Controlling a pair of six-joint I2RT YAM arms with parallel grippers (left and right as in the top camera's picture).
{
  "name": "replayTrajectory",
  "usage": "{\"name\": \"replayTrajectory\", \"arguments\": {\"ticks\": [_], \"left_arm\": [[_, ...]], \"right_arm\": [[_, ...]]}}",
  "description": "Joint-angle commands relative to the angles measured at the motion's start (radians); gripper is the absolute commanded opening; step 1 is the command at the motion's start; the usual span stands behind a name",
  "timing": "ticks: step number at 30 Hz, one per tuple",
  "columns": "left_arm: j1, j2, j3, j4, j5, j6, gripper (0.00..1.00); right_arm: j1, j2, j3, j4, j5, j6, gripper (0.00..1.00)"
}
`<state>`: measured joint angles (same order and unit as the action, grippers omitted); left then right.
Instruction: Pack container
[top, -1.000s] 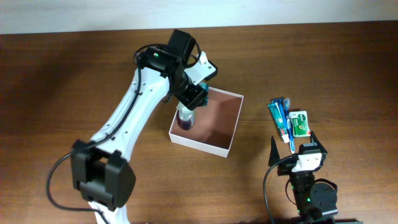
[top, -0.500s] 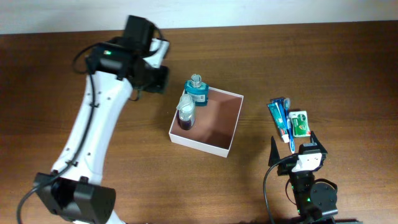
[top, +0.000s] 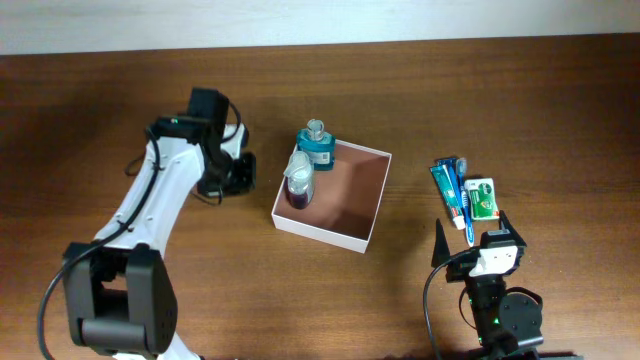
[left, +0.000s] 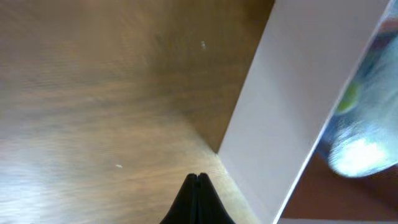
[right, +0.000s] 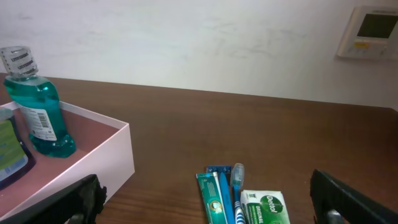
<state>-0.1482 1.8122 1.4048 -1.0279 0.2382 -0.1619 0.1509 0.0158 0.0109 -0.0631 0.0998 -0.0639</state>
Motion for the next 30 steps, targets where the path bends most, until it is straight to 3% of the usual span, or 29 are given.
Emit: {"name": "replayTrajectory", "arguments": {"ticks": [1,30], "left_arm": [[0.003,0.005,-0.06,0.023,0.143,-0.01,0.0],[-0.004,0.005,-0.245,0.14,0.385,-0.009,0.0]], "right_arm": [[-0.008,-0.008,-0.005,-0.008,0.005,-0.003,0.98],[-0.008,-0.008,-0.005,-0.008,0.005,-0.003,0.99]]}}
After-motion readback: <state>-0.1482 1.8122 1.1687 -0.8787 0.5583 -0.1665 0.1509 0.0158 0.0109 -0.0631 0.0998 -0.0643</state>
